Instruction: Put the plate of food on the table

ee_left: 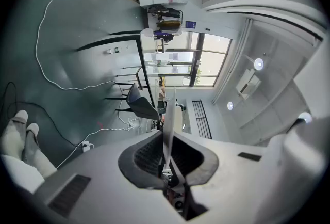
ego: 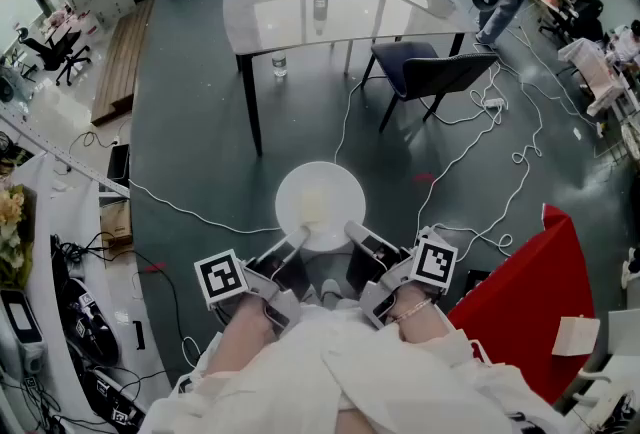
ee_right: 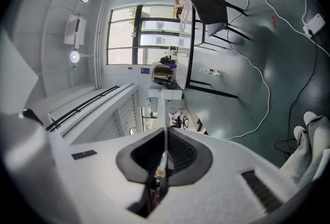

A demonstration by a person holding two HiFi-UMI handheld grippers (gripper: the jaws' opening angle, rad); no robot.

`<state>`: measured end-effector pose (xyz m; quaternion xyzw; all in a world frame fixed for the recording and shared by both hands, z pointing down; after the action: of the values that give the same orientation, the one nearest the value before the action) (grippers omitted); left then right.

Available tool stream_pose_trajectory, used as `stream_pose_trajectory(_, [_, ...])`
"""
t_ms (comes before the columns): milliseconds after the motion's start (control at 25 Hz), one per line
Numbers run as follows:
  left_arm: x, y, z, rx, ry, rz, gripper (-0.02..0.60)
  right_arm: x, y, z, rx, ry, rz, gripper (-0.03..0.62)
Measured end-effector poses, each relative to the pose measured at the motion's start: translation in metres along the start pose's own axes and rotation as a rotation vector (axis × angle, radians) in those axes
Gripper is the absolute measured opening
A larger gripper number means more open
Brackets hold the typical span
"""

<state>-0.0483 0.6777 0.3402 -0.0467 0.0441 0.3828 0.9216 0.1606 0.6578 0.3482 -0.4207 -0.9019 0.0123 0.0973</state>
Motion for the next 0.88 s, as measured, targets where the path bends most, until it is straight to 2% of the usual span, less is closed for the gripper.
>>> stream_pose_trajectory(440, [0.000, -0.006, 0.001, 0.023, 0.034, -0.004, 0.037, -0.005, 0.001, 0.001, 0.004, 0.032, -0.008, 0.014])
stream_pose_trajectory(680, [-0.005, -0.006, 0.001, -0.013, -0.023, 0.004, 0.038, -0.010, -0.004, 0.006, 0.016, 0.123, 0.016, 0.014])
stream_pose_trajectory(880, [-0.010, -0.006, 0.002, -0.019, -0.022, -0.001, 0.037, -0.010, -0.009, 0.003, 0.023, 0.094, 0.019, 0.014])
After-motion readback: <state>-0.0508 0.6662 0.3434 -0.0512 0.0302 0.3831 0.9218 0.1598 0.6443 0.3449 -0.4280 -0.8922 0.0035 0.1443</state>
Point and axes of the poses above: the fingertips, and each gripper's own axes: y backward along the fingers, z to its left, x out of its underside, the point moved 9 cm from there along y, backward along the fingers, and after that the axes turned 5 degrees about y, right-handed, at the moved point
